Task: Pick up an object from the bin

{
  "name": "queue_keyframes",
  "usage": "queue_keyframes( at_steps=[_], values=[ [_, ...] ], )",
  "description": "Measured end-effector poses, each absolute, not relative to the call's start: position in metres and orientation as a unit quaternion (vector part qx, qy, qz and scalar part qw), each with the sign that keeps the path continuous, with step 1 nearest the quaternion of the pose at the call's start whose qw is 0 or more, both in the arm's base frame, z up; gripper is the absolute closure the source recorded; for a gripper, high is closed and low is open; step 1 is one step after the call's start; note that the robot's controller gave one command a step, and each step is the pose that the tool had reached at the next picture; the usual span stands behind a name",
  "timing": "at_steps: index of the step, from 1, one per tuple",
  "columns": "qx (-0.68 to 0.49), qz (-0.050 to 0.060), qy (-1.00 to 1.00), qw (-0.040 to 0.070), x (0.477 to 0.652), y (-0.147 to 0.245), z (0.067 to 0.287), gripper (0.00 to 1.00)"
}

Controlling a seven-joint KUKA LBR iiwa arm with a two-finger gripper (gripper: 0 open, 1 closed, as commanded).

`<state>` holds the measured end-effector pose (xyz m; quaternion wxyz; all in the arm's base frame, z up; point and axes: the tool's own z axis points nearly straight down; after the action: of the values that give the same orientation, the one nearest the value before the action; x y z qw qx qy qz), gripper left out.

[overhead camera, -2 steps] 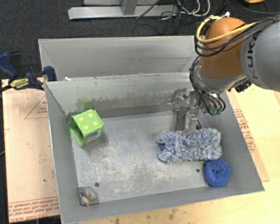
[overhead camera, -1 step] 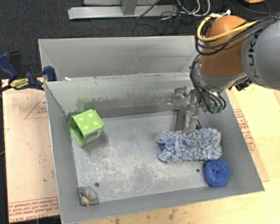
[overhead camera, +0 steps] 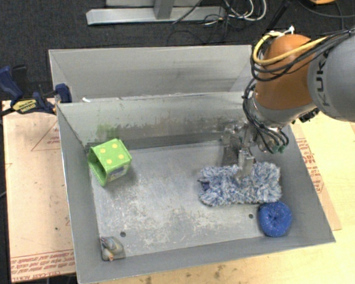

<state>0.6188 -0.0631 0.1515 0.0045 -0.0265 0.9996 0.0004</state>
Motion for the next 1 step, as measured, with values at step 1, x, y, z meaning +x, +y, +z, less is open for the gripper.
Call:
queue_keyframes(
  at_steps=[1],
  values=[
    [-0.018, 0.000, 1.000, 0.001, 0.6045, -0.0781, 0.1118, 0.00]
  ],
)
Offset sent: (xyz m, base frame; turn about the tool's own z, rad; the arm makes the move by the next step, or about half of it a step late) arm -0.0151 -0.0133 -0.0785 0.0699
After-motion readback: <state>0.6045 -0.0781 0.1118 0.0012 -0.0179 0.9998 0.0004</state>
